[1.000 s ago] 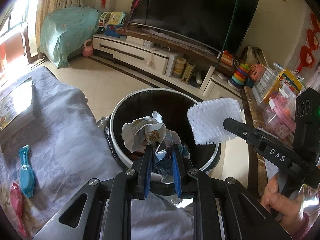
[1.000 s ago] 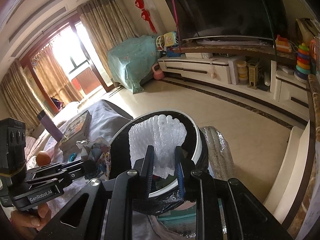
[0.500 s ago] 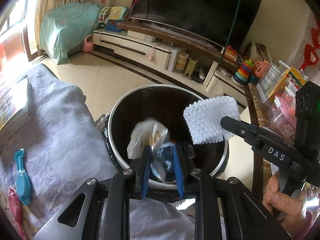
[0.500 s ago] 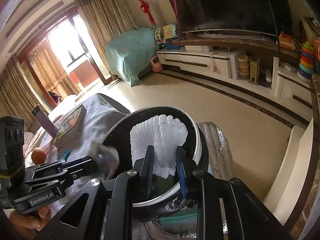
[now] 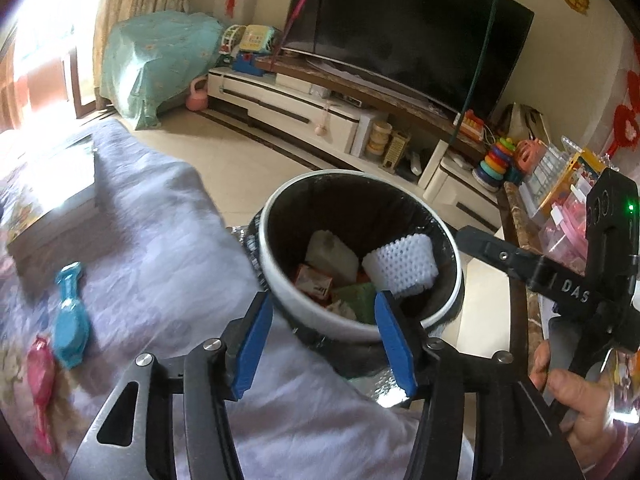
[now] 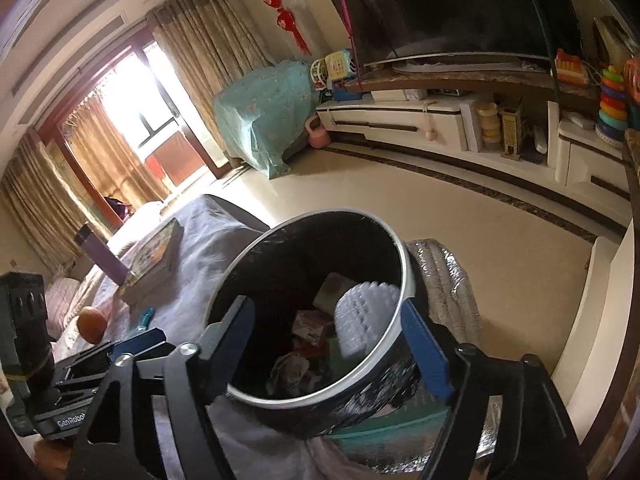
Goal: Collect trash
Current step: 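Open both grippers to drop the paper and mesh net into the bin, then move both open grippers back toward the pink and blue brushes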
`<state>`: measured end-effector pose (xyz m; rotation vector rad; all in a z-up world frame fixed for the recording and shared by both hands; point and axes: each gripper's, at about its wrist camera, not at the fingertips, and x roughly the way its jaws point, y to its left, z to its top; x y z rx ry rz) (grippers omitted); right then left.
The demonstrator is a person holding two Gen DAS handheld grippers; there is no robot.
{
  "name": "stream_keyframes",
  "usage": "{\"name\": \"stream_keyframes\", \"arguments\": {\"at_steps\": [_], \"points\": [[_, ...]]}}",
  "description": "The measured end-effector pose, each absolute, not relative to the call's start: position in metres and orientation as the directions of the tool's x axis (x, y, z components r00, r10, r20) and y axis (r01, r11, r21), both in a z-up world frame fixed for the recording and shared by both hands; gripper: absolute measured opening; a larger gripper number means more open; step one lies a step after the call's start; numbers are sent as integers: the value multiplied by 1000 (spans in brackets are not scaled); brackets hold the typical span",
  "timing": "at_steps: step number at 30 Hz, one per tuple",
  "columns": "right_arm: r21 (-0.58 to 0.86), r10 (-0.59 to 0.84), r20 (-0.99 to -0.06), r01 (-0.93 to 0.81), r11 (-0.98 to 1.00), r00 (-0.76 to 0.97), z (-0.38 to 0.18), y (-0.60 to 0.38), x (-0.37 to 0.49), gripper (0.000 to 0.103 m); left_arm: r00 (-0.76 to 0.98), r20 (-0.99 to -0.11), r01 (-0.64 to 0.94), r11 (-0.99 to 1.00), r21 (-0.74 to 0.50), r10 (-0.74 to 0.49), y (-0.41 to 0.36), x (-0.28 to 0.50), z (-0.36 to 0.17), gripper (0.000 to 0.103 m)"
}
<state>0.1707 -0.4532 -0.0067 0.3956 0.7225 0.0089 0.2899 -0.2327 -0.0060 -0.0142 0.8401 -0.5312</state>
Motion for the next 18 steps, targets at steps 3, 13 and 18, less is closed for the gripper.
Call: {"name": "stream_keyframes", "arguments": {"at_steps": [3, 13, 18], "points": [[364, 156, -626, 110, 925, 764, -3, -442, 162, 90, 561, -696, 421, 879, -225, -447, -217, 273, -7, 55], [348, 218, -592, 2, 937, 776, 3, -379, 140, 94, 600, -691, 329, 912, -247, -404, -149, 222, -14, 57], [363, 259, -602, -30, 931, 755, -5, -354, 136, 94, 618, -689, 269, 926, -266, -378, -114, 201, -14, 57]]}}
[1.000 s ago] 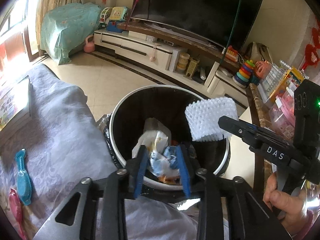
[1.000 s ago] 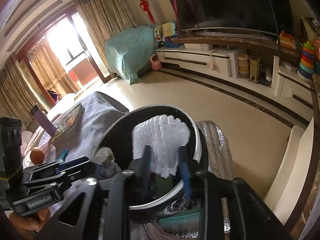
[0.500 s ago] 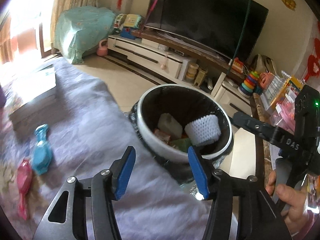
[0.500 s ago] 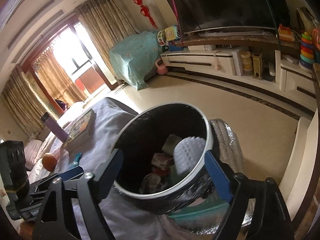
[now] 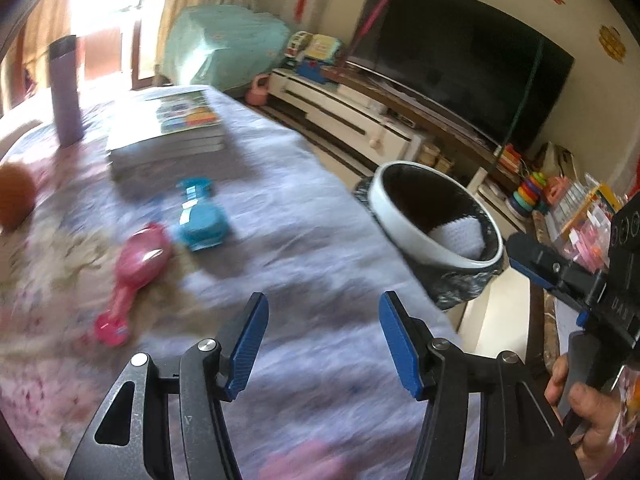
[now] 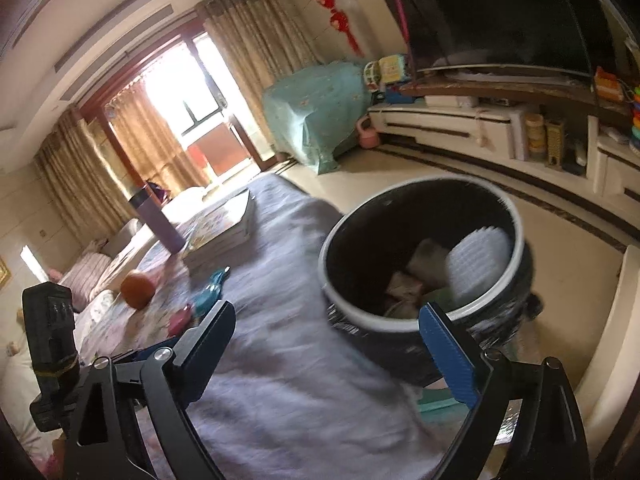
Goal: Collect trash
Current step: 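Move both open grippers back toward the pink and blue brushes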
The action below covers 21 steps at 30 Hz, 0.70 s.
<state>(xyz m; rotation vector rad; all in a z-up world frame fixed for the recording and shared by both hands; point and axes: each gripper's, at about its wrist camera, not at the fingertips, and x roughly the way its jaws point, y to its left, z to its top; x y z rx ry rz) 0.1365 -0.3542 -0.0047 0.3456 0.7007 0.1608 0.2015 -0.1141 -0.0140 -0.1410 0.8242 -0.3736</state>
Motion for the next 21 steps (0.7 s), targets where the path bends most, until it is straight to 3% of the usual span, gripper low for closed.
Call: {"name": "stream_keyframes", "arguments": {"at_steps": [21], "points": [[342, 347, -627, -154, 927, 698, -28, -271, 130, 94, 648, -704, 123, 951, -283, -293, -33, 171, -17, 59]]}}
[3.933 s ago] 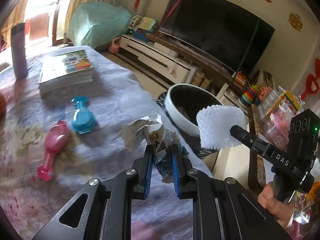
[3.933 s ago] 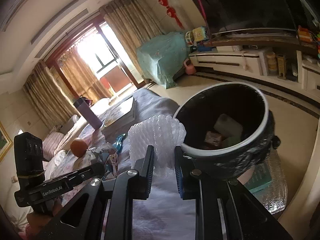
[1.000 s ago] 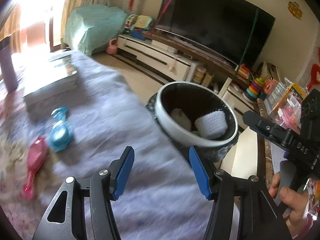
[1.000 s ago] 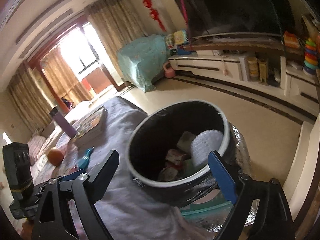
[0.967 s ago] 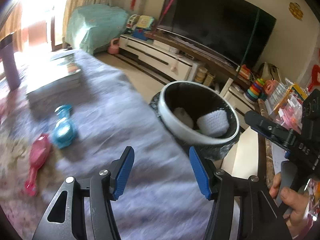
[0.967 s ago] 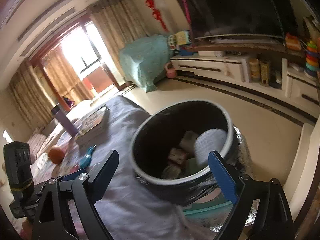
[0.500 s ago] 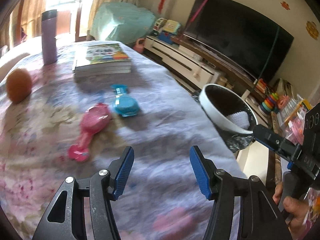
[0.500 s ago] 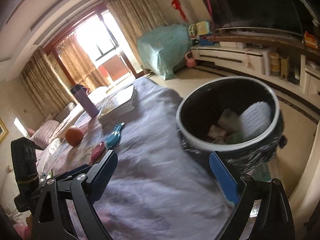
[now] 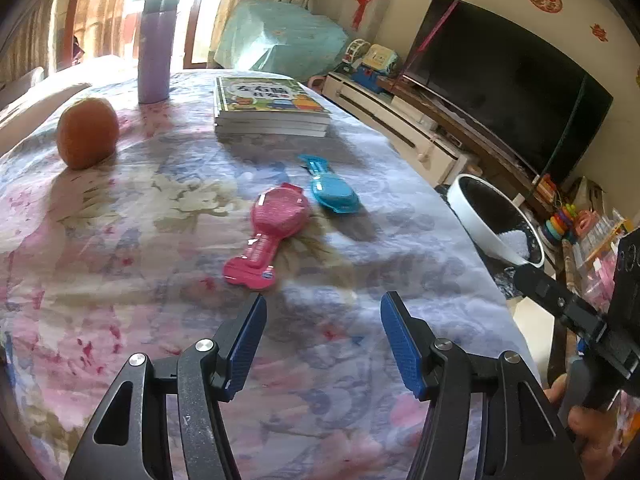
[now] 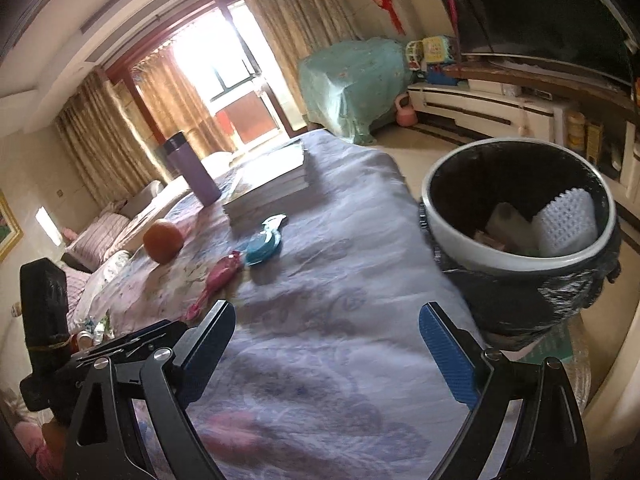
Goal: Collect trash
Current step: 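Move both open grippers back toward the pink and blue brushes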
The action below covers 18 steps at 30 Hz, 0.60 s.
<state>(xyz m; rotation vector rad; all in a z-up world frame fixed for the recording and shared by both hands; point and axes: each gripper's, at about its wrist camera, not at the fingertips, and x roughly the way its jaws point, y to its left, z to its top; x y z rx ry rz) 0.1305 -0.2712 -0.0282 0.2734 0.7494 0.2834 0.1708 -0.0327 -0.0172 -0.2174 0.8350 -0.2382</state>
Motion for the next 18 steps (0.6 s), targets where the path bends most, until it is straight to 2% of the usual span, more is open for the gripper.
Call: {"name": "stream_keyframes", "arguments": {"at_steps": [18], "points": [[369, 379, -658, -161, 915, 651, -41, -255, 143, 94, 634, -749, 108, 981, -162, -194, -21, 223, -35, 57]]}}
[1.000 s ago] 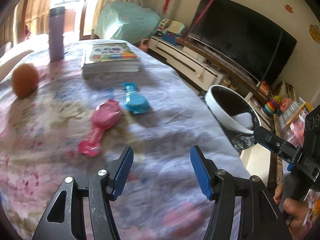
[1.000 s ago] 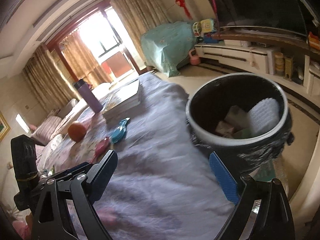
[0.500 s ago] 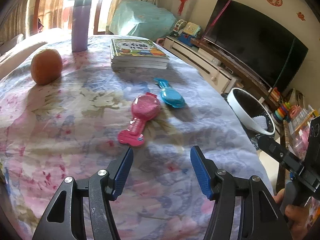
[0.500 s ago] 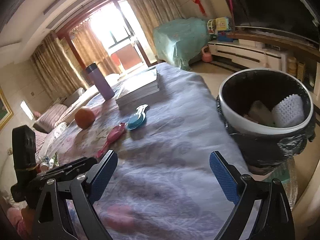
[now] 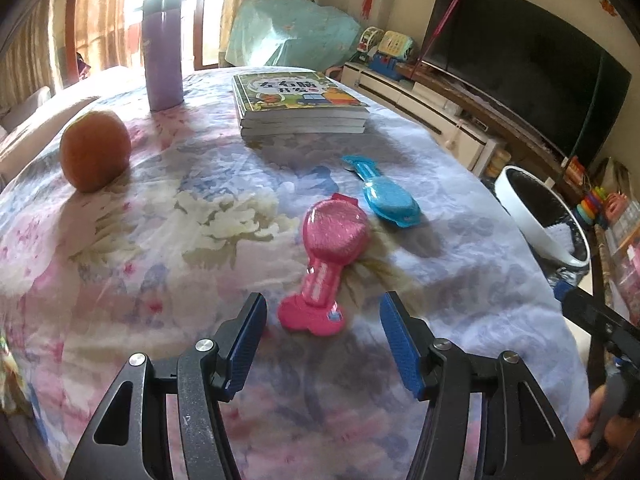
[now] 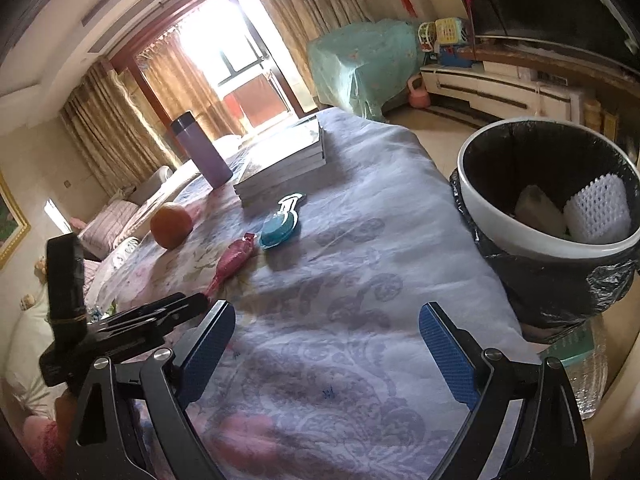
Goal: Collect trash
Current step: 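Move both open grippers back toward the pink and blue brushes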
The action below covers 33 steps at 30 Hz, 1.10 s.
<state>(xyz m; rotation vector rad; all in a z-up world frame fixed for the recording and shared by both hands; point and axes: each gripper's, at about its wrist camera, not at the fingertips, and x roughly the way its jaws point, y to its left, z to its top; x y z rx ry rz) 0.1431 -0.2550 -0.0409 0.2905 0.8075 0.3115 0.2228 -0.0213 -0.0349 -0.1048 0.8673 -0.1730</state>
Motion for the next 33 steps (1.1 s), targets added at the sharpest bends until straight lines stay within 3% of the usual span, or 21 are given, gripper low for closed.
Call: {"name": "stream_keyframes", "arguments": {"at_steps": [4, 8, 12, 17, 22, 23, 25, 33], "points": [[361, 380, -667, -168, 917, 641, -42, -250, 149, 94, 626, -763, 113, 987, -118, -162, -28, 241, -44, 54], [341, 369, -689, -170, 925, 624, -43, -242, 160, 94, 608, -783, 108, 991, -84, -133, -31, 248, -56, 34], [341, 384, -690, -192, 920, 614, -46, -232, 171, 94, 630, -767, 80, 992, -94, -123, -19, 241, -54, 33], [297, 372, -707, -225, 928, 601, -51, -213, 188, 94, 654, -749, -32, 985, -168, -107, 18, 230, -51, 33], [250, 359, -731, -261, 932, 580, -58, -183, 215, 94, 636, -757, -24, 975, -219, -154, 26, 227, -59, 35], [240, 356, -736, -270, 932, 575, -59, -178, 220, 93, 636, -755, -23, 974, -224, -158, 26, 226, -58, 39], [204, 336, -742, -281, 938, 580, -61, -167, 231, 89, 642, -746, -18, 970, -243, -175, 28, 225, -55, 47], [139, 264, -796, -259, 956, 545, -77, -156, 267, 65, 660, -741, 12, 987, -159, -127, 17, 220, -47, 55]]}}
